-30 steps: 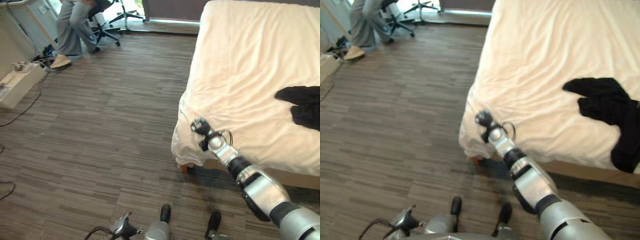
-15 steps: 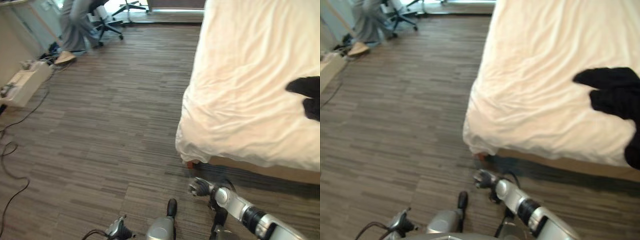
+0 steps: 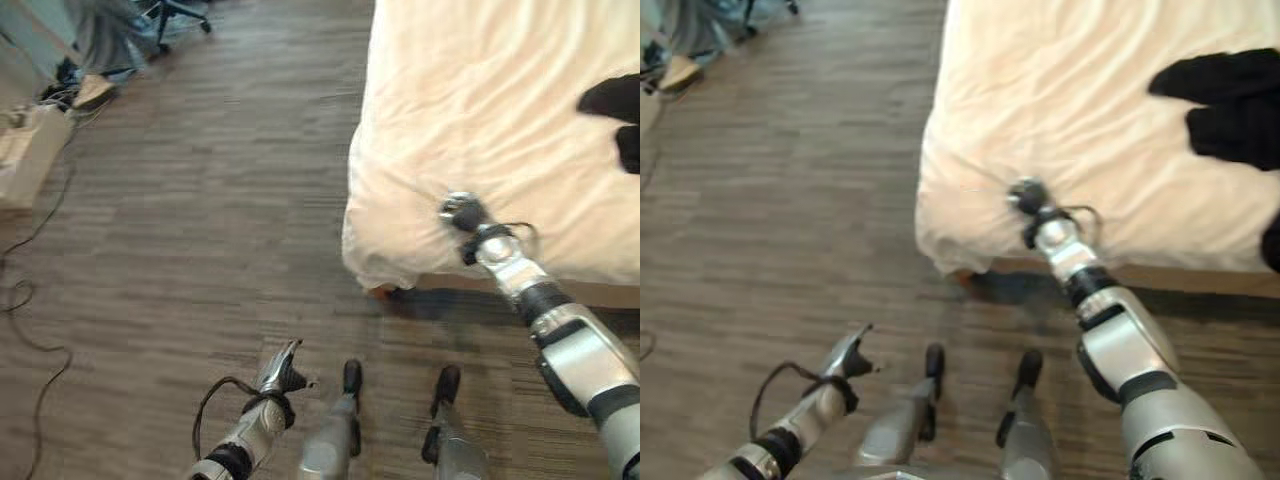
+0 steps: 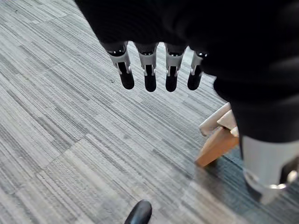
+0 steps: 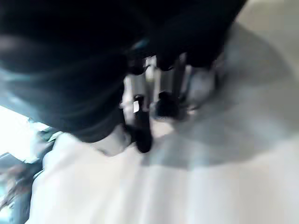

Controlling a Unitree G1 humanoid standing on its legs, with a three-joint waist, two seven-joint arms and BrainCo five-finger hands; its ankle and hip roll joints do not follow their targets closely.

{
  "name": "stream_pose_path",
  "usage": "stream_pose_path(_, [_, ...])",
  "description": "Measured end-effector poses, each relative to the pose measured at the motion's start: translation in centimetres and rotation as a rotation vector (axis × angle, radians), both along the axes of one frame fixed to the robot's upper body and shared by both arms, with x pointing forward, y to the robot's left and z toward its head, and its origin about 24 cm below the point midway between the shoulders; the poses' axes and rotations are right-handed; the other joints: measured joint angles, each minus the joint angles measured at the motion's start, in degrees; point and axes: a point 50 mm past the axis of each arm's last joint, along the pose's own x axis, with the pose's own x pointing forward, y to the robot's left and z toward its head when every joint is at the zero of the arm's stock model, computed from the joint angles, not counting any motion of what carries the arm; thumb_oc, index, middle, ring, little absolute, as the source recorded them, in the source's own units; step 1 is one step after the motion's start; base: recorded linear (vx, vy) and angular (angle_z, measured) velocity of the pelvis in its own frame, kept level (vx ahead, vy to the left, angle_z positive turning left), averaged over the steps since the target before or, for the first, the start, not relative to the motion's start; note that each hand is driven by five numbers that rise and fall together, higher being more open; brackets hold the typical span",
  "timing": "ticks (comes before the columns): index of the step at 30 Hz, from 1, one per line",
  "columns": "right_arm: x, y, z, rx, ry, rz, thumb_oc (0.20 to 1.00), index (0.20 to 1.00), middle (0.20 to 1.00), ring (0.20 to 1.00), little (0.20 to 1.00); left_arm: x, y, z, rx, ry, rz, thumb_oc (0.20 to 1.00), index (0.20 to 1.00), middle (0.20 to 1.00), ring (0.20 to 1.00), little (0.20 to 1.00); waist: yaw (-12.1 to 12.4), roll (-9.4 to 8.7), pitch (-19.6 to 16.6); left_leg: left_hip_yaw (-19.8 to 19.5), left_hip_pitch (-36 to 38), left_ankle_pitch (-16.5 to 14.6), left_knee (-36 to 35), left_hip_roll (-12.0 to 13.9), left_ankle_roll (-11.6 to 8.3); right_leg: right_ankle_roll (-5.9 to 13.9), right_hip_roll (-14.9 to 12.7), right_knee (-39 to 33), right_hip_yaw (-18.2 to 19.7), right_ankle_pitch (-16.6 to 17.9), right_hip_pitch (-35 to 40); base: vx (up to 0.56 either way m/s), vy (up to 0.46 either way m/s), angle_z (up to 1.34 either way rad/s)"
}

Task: Tidy up the quilt and then pick up the clothes from the bed and put them into the laundry hamper.

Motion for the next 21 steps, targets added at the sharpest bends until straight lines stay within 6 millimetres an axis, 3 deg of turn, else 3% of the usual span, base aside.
stream_pose_path(2, [0.0, -0.6, 0.2, 0.098, -0.033, -0.044, 0.2, 0.2, 0.2, 0.2, 0.2, -0.8, 0.3, -0.7, 0.011, 0.04, 0.01, 1.0, 1.0, 1.0, 1.0, 1.0, -0.83, 0.29, 0.2, -0.02, -0.06, -0.11, 0.0, 0.01, -0.13, -0.1, -0.01, 0.0, -0.05, -0.09, 0.01, 0.03, 0.09, 0.04])
stream_pose_path(4, [-0.8, -1.6, -1.1, 0.183, -0.038, -0.107, 0.2, 0.2, 0.2, 0.2, 0.2, -1.8, 0.9, -1.4, 0.029, 0.085, 0.031, 1.0, 1.0, 1.0, 1.0, 1.0, -1.34, -0.07, 0.31, 0.06, 0.38, -0.34, 0.0, -0.03, -0.42, -0.14, -0.01, 0.02, 0.1, -0.13, 0.21, 0.08, 0.124, 0.02])
stream_pose_path(5, [-1.6, -2.0, -2.2, 0.246, -0.046, -0.132, 0.2, 0.2, 0.2, 0.2, 0.2, -2.2, 1.3, -1.6, 0.034, 0.1, 0.054, 1.0, 1.0, 1.0, 1.0, 1.0, -1.35, -0.46, 0.24, 0.04, 0.76, -0.56, 0.0, -0.04, -0.61, -0.5, -0.01, 0.01, 0.09, -0.38, 0.62, 0.13, 0.115, 0.02])
stream_pose_path(8, [-6.2, -4.0, -9.0, 0.372, 0.066, -0.244, 0.2, 0.2, 0.2, 0.2, 0.2, -5.6, 4.1, -3.5, 0.124, 0.249, 0.151, 1.0, 1.0, 1.0, 1.0, 1.0, -3.91, -2.81, 0.1, 0.73, 3.66, -2.1, -0.02, -0.53, -0.14, -1.09, -0.58, -0.05, 0.55, -0.99, 3.29, 0.19, 0.109, -0.09])
stream_pose_path(9, [-10.8, -6.7, -13.8, 0.41, 0.225, -0.409, 0.2, 0.2, 0.2, 0.2, 0.2, -7.1, 5.0, -4.0, 0.168, 0.319, 0.166, 1.0, 1.0, 1.0, 1.0, 1.0, -5.33, -4.04, -0.06, 1.62, 5.12, -3.16, -0.11, -1.09, 0.07, -0.76, -1.04, 0.0, 1.25, -1.27, 4.33, 0.2, 0.094, -0.1])
stream_pose_path(10, [-13.7, -7.9, -16.1, 0.425, 0.301, -0.492, 0.2, 0.2, 0.2, 0.2, 0.2, -8.0, 5.4, -4.3, 0.181, 0.354, 0.171, 1.0, 1.0, 1.0, 1.0, 1.0, -6.09, -4.31, -0.05, 1.65, 5.88, -3.35, -0.25, -1.29, 0.46, -0.65, -1.34, -0.01, 1.24, -1.4, 5.31, 0.18, 0.092, -0.21])
stream_pose_path(11, [-19.6, -9.5, -20.3, 0.411, 0.513, -0.639, 0.2, 0.2, 0.2, 0.2, 0.2, -9.6, 5.9, -4.8, 0.194, 0.412, 0.19, 1.0, 1.0, 1.0, 1.0, 1.0, -8.55, -5.2, -0.4, 2.54, 6.95, -4.11, -0.38, -1.71, 1.01, -0.22, -1.75, -0.01, 1.88, -1.7, 5.83, 0.17, 0.099, -0.21])
stream_pose_path(12, [-23.3, -10.2, -21.9, 0.4, 0.61, -0.707, 0.2, 0.2, 0.2, 0.2, 0.2, -10.2, 6.0, -4.9, 0.209, 0.438, 0.181, 1.0, 1.0, 1.0, 1.0, 1.0, -9.56, -5.49, -0.32, 3.12, 7.55, -4.29, -0.33, -1.91, 1.15, -0.15, -1.93, 0.0, 2.56, -1.74, 6.11, 0.13, 0.1, -0.34])
stream_pose_path(13, [-28.2, -11.1, -23.5, 0.379, 0.726, -0.795, 0.388, 0.388, 0.388, 0.388, 0.388, -11.2, 6.3, -5.2, 0.224, 0.473, 0.18, 1.0, 1.0, 1.0, 1.0, 1.0, -10.88, -5.67, -0.54, 3.59, 8.09, -4.56, -0.4, -2.1, 1.49, -0.14, -2.11, 0.03, 3.24, -1.46, 6.32, 0.08, 0.074, -0.52])
stream_pose_path(14, [-32.0, -11.3, -24.4, 0.367, 0.823, -0.864, 0.514, 0.514, 0.514, 0.514, 0.514, -11.8, 6.6, -5.2, 0.231, 0.496, 0.193, 1.0, 1.0, 1.0, 1.0, 1.0, -13.64, -6.75, -0.63, 5.37, 9.14, -5.0, -0.12, -2.17, 1.67, -0.15, -2.01, 0.04, 4.76, -1.35, 6.24, 0.05, 0.067, -0.62])
stream_pose_path(15, [-33.4, -11.3, -24.6, 0.361, 0.856, -0.882, 1.0, 1.0, 1.0, 1.0, 1.0, -12.2, 6.9, -5.3, 0.233, 0.513, 0.202, 1.0, 1.0, 1.0, 1.0, 1.0, -14.37, -7.03, -0.62, 6.33, 9.58, -5.0, -0.1, -2.1, 1.7, 0.04, -1.96, 0.02, 5.39, -1.21, 6.3, 0.02, 0.062, -0.68])
stream_pose_path(17, [-36.7, -10.6, -25.4, 0.351, 0.934, -0.901, 1.0, 1.0, 1.0, 1.0, 1.0, -9.8, 7.1, -4.7, 0.233, 0.47, 0.214, 1.0, 1.0, 1.0, 1.0, 1.0, -18.49, -8.16, -1.1, 8.88, 11.54, -5.99, -0.11, -2.26, 1.93, 0.7, -0.94, 0.91, 8.17, -0.47, 5.7, 0.03, 0.043, -1.02])
stream_pose_path(18, [-35.2, -10.1, -25.5, 0.363, 0.918, -0.872, 1.0, 1.0, 1.0, 1.0, 1.0, -9.1, 7.6, -4.4, 0.245, 0.45, 0.217, 1.0, 1.0, 1.0, 1.0, 1.0, -17.76, -8.56, -1.12, 14.01, 13.04, -6.52, -0.46, -1.0, 1.61, 2.14, 0.0, 4.25, 9.74, 0.41, 2.39, 0.04, -0.021, -1.65])
stream_pose_path(19, [-34.8, -9.4, -25.8, 0.371, 0.922, -0.844, 1.0, 1.0, 1.0, 1.0, 1.0, -8.0, 7.7, -4.0, 0.248, 0.419, 0.21, 1.0, 1.0, 1.0, 1.0, 1.0, -18.42, -9.25, -1.17, 16.71, 14.06, -7.0, -0.15, -0.56, 1.7, 2.78, 0.26, 4.51, 8.29, 0.72, 1.65, 0.16, -0.075, -2.16])
stream_pose_path(20, [-33.2, -7.7, -26.3, 0.399, 0.916, -0.783, 1.0, 1.0, 1.0, 1.0, 1.0, -7.5, 8.5, -3.6, 0.275, 0.409, 0.212, 1.0, 1.0, 1.0, 1.0, 1.0, -18.04, -9.34, -1.38, 20.87, 15.47, -7.89, -0.46, 0.33, 2.42, 1.33, -0.33, 6.6, -0.37, -2.23, 0.7, 0.19, -0.081, -1.54])
stream_pose_path(21, [-32.8, -6.8, -26.5, 0.399, 0.928, -0.748, 1.0, 1.0, 1.0, 1.0, 1.0, -6.6, 8.2, -3.4, 0.267, 0.385, 0.205, 1.0, 1.0, 1.0, 1.0, 1.0, -18.39, -9.0, -1.75, 22.46, 16.02, -8.85, -0.44, 1.03, 2.1, 1.02, -0.47, 9.0, -3.06, -2.77, 0.18, 0.19, -0.084, -1.44])
